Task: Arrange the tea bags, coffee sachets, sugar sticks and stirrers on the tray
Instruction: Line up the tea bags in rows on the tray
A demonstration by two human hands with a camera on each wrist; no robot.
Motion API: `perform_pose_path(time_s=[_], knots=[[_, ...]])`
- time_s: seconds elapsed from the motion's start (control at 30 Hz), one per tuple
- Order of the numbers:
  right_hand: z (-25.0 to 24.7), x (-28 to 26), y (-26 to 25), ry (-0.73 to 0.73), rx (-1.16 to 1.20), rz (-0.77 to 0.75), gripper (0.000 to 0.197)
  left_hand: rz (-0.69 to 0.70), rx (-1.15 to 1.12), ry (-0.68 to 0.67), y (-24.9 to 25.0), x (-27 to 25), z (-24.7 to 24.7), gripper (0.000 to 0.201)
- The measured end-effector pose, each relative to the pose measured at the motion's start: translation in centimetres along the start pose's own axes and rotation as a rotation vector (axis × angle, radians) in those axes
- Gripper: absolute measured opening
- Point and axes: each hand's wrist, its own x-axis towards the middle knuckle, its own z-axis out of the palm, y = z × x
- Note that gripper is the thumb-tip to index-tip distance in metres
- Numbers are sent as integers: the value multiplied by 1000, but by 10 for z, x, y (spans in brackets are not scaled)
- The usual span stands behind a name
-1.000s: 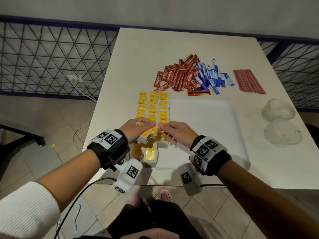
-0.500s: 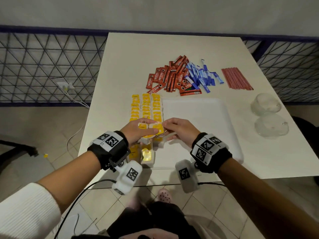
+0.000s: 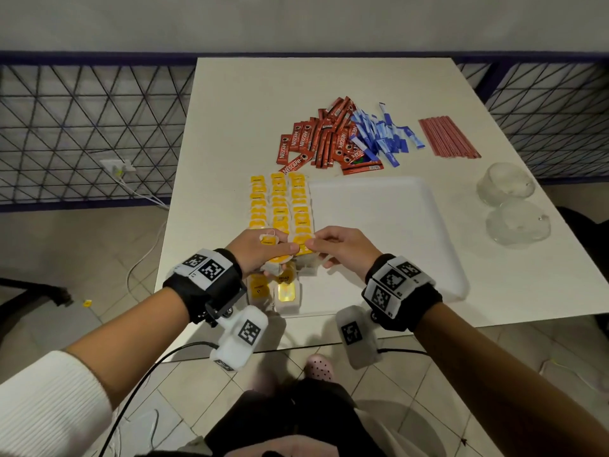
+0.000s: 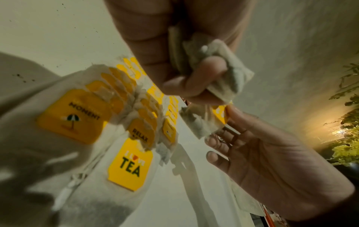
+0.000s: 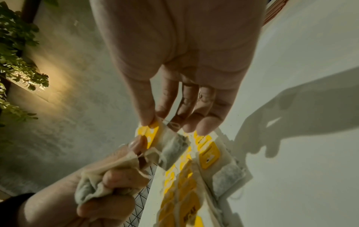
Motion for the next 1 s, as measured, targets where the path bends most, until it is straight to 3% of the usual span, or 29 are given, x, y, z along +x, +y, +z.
perform_pose_path(time_s=[0.4,0.57,0.77,0.93,1.0], knots=[[-3,-6,15,17,-35,33,14,-45,19,-79,-13,0,2,5],[0,0,27,18,-120,70,11,-44,-51,-71,-21,-3,-5,14],[5,17,42,18,-277,149,10,-159,-141,-59,-21,-10,-13,17],[8,31,45,107,-175,155,5,-198,-287,-90,-17,-11,-19,5],[7,32,43,119,-152,163,21,-196,-329,-103,-16,-10,-21,11]])
